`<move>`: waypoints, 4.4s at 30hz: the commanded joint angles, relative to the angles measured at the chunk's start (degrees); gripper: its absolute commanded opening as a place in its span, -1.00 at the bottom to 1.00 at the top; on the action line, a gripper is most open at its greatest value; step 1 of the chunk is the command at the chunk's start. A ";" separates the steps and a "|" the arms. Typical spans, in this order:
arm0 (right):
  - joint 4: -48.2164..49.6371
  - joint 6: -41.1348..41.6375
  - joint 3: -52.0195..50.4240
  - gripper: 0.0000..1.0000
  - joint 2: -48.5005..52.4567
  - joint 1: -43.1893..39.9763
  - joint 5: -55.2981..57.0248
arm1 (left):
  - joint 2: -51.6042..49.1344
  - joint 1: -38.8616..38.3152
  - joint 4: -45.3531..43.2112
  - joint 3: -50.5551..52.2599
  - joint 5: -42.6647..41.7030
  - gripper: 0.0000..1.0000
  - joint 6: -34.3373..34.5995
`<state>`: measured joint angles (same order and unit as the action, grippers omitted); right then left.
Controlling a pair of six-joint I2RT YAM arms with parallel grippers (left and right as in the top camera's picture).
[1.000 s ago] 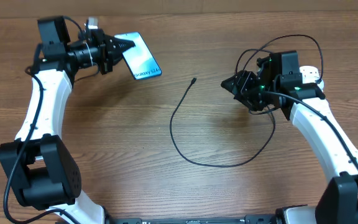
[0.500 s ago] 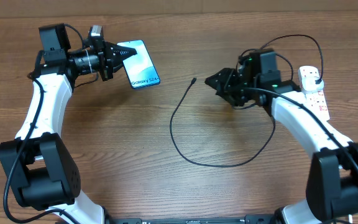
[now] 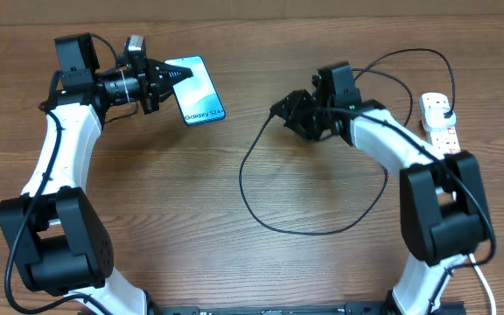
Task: Plug charger to phone and switch on socket
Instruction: 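Lower the right gripper onto the black cable's USB-C end and grip it, then lift the USB-C plug and carry it left toward the held phone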
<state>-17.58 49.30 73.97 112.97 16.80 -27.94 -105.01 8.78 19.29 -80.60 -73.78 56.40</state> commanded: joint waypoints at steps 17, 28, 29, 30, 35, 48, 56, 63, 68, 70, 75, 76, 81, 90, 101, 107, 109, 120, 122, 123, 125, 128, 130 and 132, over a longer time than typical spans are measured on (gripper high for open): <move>2.05 0.66 5.88 -0.02 11.43 3.76 4.15 | 1.22 0.20 -0.02 -0.33 -2.27 -0.91 -1.36; 1.36 0.39 5.88 -0.02 12.44 3.78 5.03 | 1.22 0.20 0.00 -0.33 -2.32 -0.91 -1.33; 1.25 0.39 5.88 -0.02 12.46 3.78 5.03 | 1.22 0.20 0.00 -0.33 -2.32 -0.91 -1.33; 1.22 0.37 5.88 -0.02 12.52 3.78 5.03 | 1.22 0.20 0.00 -0.33 -2.32 -0.91 -1.33; 1.03 0.20 5.88 -0.02 12.55 3.78 5.07 | 1.22 0.11 0.20 -0.33 -2.34 -0.91 -1.33; -1.38 -0.22 5.88 -0.02 12.55 3.76 5.22 | 1.22 -1.03 0.37 -0.33 -2.91 -0.91 -1.09; -0.81 -0.17 5.88 -0.02 12.55 3.76 5.46 | 1.22 -1.09 0.37 -0.33 -2.71 -0.91 -1.14; 0.37 0.46 5.88 -0.05 12.55 3.78 7.45 | 1.22 -1.09 0.37 -0.33 -2.80 -0.91 -1.11; 0.46 0.81 5.88 -0.09 12.59 3.78 8.48 | 1.22 -1.09 0.37 -0.33 -2.78 -0.92 -1.14; 0.83 1.99 5.88 -0.12 13.03 3.89 9.03 | 1.22 -1.18 0.37 -0.33 -2.78 -0.92 -1.11; 2.49 3.50 5.88 -0.15 15.19 4.74 8.61 | 1.22 -1.70 0.35 -0.33 -2.73 -0.91 -1.14; 2.60 3.48 5.88 -0.15 15.78 5.01 8.79 | 1.22 -1.79 0.35 -0.33 -2.73 -0.91 -1.11; 3.76 3.50 5.88 -0.25 17.05 5.33 9.29 | 1.22 -1.86 0.35 -0.33 -2.75 -0.92 -1.11; 3.67 -0.04 5.88 -0.92 18.71 5.01 6.95 | 1.22 -1.86 0.37 -0.33 -2.89 -0.91 -1.14; -2.82 -26.64 5.90 -0.92 5.09 -1.20 -15.54 | 1.22 -1.84 0.35 -0.33 -13.07 -0.92 -11.13; -17.64 -42.88 5.90 -0.92 -6.21 -3.50 -24.57 | 1.22 -1.88 1.05 -0.26 -16.87 -0.92 -16.83; -22.80 -47.30 5.90 -0.92 -8.81 -3.48 -26.60 | 1.22 -2.08 1.05 -0.22 -16.87 -0.92 -17.59; -40.26 -54.34 5.88 -0.92 -20.81 -3.50 -28.76 | 1.22 -4.74 1.07 -0.22 -16.11 -0.91 -18.75; -41.90 -54.34 5.88 -0.92 -23.34 -3.48 -28.74 | 1.20 -5.51 1.07 -0.22 -15.28 -0.92 -18.73; -42.69 -54.36 5.88 -0.92 -24.63 -3.48 -28.70 | 1.22 -5.90 1.09 -0.22 -14.71 -0.92 -18.73; -44.02 -54.58 5.84 -0.92 -26.88 -3.48 -28.70 | 1.22 -6.58 1.05 -0.22 -13.07 -0.92 -18.71; -45.83 -54.51 5.57 -0.92 -29.42 -3.48 -28.72 | 1.22 -6.91 1.05 -0.22 -9.57 -0.92 -16.87; -46.95 -54.47 4.90 -0.92 -30.73 -3.48 -28.74 | 1.22 -6.93 1.03 -0.22 -8.55 -0.91 -14.82; -47.47 -54.25 3.63 -0.92 -32.02 -3.48 -28.76 | 1.22 -6.93 1.03 -0.22 -8.55 -0.92 -13.92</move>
<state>-64.69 -4.45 79.35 82.50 13.21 -55.86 -105.01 1.80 20.40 -80.60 -83.05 40.07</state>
